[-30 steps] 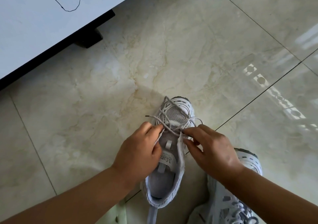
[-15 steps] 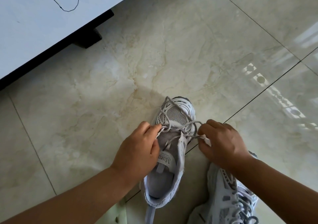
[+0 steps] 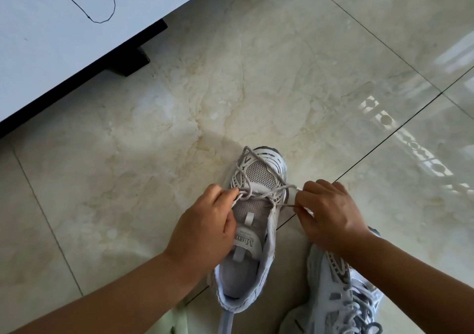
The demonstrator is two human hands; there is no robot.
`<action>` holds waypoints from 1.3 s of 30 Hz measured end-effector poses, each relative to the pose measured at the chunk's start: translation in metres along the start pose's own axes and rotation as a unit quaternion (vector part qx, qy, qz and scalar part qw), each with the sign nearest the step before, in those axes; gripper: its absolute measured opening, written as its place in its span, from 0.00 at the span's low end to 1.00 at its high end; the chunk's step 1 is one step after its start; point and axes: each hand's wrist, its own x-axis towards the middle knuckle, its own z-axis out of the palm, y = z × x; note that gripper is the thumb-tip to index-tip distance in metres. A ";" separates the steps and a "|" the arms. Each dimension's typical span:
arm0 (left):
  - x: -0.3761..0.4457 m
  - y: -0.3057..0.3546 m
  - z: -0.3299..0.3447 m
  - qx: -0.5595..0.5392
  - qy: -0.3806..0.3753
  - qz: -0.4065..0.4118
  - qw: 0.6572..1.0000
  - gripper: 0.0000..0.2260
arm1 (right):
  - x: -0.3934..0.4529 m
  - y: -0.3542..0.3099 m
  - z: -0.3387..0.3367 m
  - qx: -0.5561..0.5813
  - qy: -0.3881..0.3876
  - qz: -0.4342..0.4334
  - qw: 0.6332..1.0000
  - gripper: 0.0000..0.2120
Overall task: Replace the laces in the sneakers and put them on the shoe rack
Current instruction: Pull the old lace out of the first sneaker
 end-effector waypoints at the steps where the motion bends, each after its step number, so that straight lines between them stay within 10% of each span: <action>1: 0.000 0.000 0.000 -0.001 -0.001 0.000 1.000 0.18 | 0.001 -0.003 -0.002 0.008 0.004 0.001 1.000 0.06; 11: 0.000 -0.001 0.000 -0.009 -0.015 0.001 1.000 0.19 | 0.009 -0.042 -0.008 0.238 -0.034 0.092 0.966 0.03; 29: 0.005 0.002 -0.008 -0.004 0.018 0.017 1.000 0.23 | -0.005 -0.032 -0.008 0.132 0.053 0.088 0.986 0.12; 39: 0.050 0.008 -0.007 0.053 -0.003 0.122 0.991 0.08 | -0.005 -0.051 -0.005 0.196 0.057 0.111 0.973 0.15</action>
